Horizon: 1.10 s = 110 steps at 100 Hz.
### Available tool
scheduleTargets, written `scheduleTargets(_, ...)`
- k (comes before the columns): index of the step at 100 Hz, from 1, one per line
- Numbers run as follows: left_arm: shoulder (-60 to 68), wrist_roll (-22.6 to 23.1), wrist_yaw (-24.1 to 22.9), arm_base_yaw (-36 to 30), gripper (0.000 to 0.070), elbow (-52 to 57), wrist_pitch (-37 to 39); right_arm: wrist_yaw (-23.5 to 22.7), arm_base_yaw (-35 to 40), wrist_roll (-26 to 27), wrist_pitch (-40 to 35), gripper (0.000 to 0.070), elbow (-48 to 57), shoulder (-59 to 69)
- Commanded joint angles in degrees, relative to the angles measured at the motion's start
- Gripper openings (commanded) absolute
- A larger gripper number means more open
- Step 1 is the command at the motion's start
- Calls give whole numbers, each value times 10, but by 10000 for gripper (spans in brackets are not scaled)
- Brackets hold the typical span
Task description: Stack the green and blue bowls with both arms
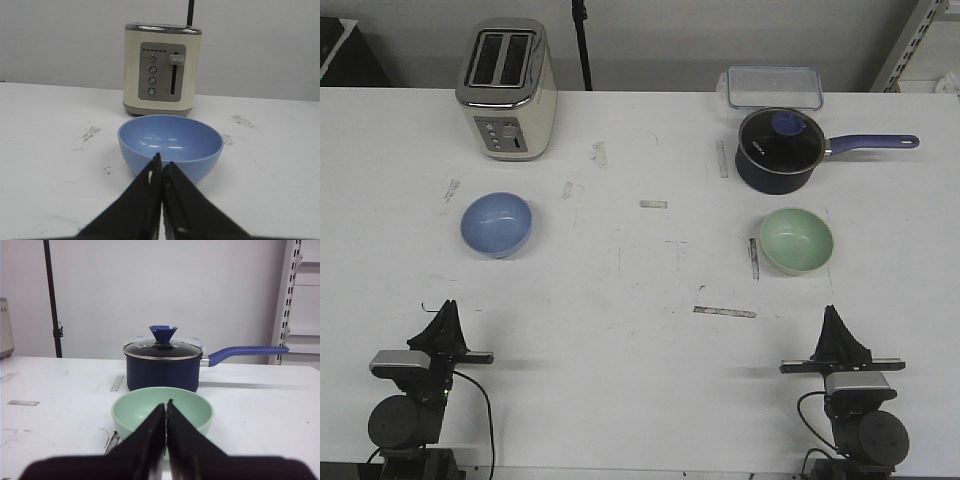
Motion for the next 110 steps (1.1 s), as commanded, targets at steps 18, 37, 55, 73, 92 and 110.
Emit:
scheduleTargets(18, -1, -2, -1, 1, 3, -5, 6, 0, 0, 2, 7, 2, -2, 0)
scheduleTargets(37, -1, -2, -1, 1, 3, -5, 6, 0, 0, 2, 7, 2, -2, 0)
scheduleTargets(55, -1, -2, -1, 1, 3, -5, 6, 1, 0, 2, 5, 2, -2, 0)
scheduleTargets(73, -1, -2, -1, 1, 3, -5, 6, 11, 0, 2, 3, 2, -2, 0)
scheduleTargets(92, -1, -2, -1, 1, 3, -5, 6, 29, 0, 6, -12, 2, 51, 7)
scheduleTargets(110, -1, -2, -1, 1, 3, -5, 6, 51, 0, -10, -88, 2, 141, 61)
